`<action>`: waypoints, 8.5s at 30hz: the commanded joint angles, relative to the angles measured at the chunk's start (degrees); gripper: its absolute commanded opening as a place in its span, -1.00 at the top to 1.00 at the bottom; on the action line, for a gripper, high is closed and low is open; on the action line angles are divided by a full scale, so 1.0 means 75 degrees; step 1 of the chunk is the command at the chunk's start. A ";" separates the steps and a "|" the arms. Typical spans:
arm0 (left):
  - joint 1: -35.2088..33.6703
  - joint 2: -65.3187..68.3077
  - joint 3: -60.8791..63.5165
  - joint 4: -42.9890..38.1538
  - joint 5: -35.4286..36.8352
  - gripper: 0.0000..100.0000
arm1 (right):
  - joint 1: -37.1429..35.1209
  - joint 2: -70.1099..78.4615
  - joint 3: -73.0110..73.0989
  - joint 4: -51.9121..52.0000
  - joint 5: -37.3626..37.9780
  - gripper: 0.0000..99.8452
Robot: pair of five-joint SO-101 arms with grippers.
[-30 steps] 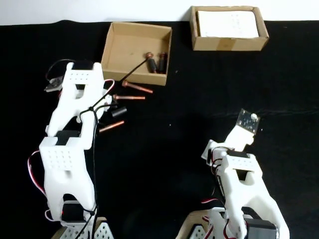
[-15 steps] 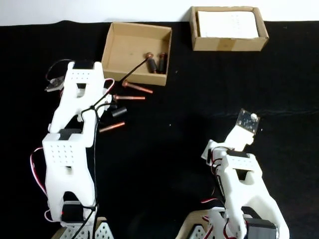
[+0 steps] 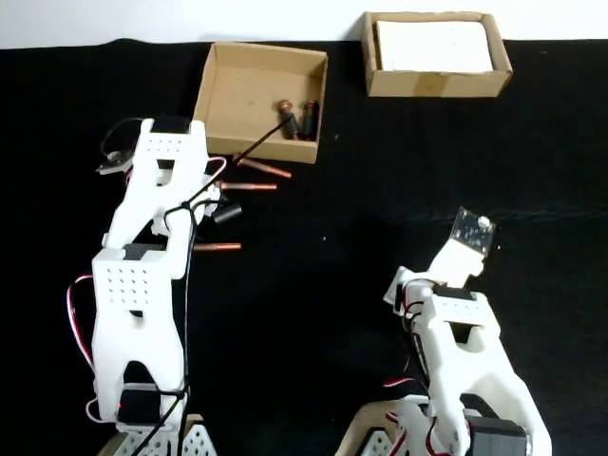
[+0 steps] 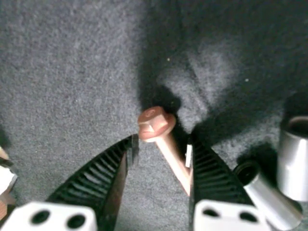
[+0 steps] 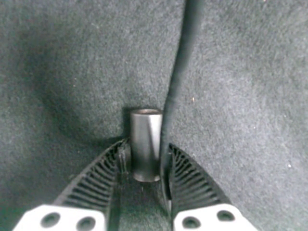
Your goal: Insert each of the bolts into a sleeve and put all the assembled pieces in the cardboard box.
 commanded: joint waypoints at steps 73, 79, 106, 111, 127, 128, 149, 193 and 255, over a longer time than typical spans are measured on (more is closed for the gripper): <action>0.0451 -0.2233 0.1506 -0.1055 -0.9518 0.49 | 0.0064 -0.0029 0.0053 0.0064 -0.0035 0.99; 0.0440 -0.3522 0.3979 -0.2532 -0.9565 0.49 | 0.0064 -0.0029 0.0053 0.0053 -0.0035 0.99; -0.0053 -0.4448 0.6195 -0.5181 -1.1522 0.50 | 0.0064 -0.0029 0.0029 0.0041 -0.0047 0.99; -0.0053 -0.4401 0.6195 -0.5181 -1.1487 0.51 | 0.0064 -0.0029 0.0029 0.0041 -0.0047 0.99; -0.0006 -0.4425 0.6265 -0.5451 -1.1522 0.99 | 0.0053 -0.0006 -0.0018 0.0029 -0.0047 0.99; 0.0006 -0.4484 0.6265 -0.5451 -1.1511 0.98 | 0.0041 0.0006 -0.0018 0.0029 -0.0047 0.99; 0.0029 -1.4353 0.5855 -0.3645 -1.1475 0.98 | -0.1401 -0.7672 -0.0533 0.1905 0.0305 0.99; 0.4624 -0.9911 0.2772 -0.5392 -0.6623 0.98 | -0.3874 -0.9360 0.0967 -0.1166 0.2497 0.99; -0.2174 -1.3439 0.8867 -0.2637 -0.9799 0.78 | -0.3112 0.5234 -0.9067 -0.3944 0.2497 0.99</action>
